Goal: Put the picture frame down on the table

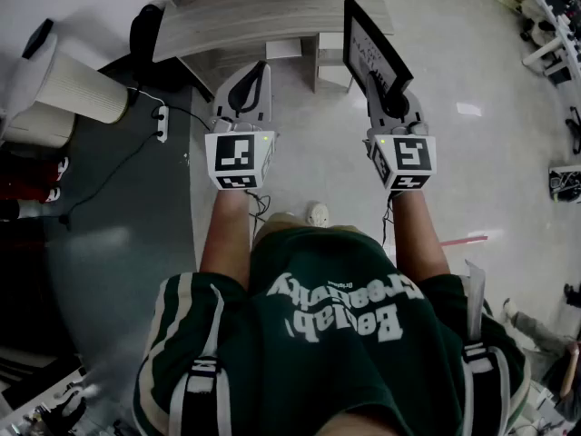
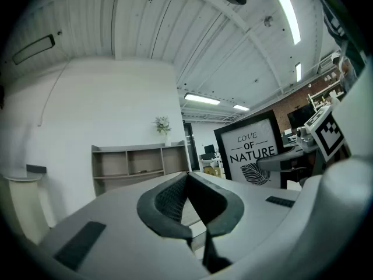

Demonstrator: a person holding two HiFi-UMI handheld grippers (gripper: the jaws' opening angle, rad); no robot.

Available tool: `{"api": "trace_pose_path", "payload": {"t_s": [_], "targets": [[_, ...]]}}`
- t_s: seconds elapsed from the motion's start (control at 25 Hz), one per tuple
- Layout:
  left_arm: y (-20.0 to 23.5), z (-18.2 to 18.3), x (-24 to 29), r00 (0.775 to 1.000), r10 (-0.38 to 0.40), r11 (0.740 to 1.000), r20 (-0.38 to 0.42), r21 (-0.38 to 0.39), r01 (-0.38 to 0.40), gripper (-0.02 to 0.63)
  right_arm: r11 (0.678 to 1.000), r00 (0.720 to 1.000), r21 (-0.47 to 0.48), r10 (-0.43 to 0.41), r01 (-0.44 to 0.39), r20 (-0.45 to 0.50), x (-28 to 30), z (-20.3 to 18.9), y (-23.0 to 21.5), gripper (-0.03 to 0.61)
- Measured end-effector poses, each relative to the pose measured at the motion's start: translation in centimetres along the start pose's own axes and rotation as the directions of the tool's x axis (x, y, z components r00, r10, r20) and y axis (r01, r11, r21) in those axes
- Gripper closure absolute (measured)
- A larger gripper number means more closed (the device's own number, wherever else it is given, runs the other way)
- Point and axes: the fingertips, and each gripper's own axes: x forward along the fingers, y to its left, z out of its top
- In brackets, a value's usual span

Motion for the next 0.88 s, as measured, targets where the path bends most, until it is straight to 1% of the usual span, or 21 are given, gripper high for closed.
{"api": "trace_pose_path", "payload": {"t_s": [0.44, 0.76, 0.88], "targets": [[-1.0, 0.4, 0.4, 1.000, -0.010, 1.000, -0.009, 0.011, 0.010, 0.594, 1.000, 1.000, -0.014, 0.025, -0.025, 0.016, -0.3, 0.4, -0.1, 0.539], [-1.5, 0.7, 0.5, 1.000, -0.012, 1.000, -0.010, 0.024, 0.012, 0.594, 0.999, 0.999, 0.008, 0.038, -0.038, 0.029, -0.1, 0.4, -0.2, 0.540], [-0.9, 0.4, 0.7, 1.000, -0.007, 1.000, -0.017, 0.023, 0.007, 0.594, 0.998, 0.998, 0.037, 0.040, -0.042, 0.038, 0.4, 0.2, -0.2, 0.540]]}}
